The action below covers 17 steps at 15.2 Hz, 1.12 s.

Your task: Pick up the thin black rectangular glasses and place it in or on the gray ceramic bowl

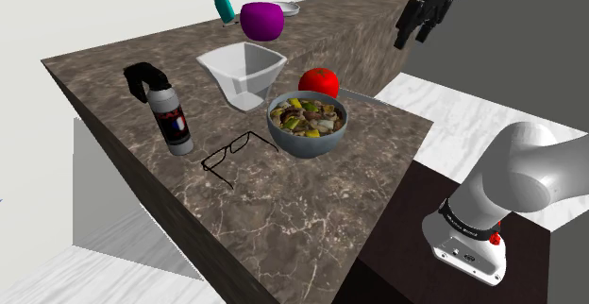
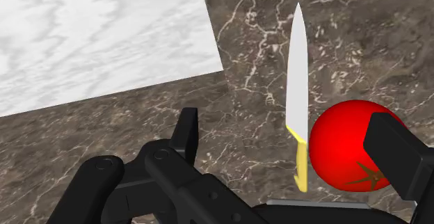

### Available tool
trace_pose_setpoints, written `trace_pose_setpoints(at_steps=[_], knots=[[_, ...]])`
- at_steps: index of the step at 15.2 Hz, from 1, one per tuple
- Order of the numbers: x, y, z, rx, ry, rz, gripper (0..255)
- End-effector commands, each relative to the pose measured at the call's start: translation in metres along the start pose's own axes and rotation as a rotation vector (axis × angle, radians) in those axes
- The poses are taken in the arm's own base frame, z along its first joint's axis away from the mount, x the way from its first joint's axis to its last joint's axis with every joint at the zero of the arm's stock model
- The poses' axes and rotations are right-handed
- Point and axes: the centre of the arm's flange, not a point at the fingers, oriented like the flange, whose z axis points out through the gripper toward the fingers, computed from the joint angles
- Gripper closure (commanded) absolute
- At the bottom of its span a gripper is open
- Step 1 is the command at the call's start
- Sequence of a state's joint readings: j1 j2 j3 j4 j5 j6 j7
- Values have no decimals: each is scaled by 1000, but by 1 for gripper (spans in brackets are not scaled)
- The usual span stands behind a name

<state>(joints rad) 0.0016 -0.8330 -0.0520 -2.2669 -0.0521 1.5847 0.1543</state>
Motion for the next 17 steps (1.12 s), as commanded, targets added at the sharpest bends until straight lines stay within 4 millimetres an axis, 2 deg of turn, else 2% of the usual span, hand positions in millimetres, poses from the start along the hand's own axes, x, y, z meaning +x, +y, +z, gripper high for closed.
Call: trace_pose_setpoints(at_steps=[1,17], knots=[[0,0,0,0,0,0,0],[6,-201,49,27,-31,70,0]])
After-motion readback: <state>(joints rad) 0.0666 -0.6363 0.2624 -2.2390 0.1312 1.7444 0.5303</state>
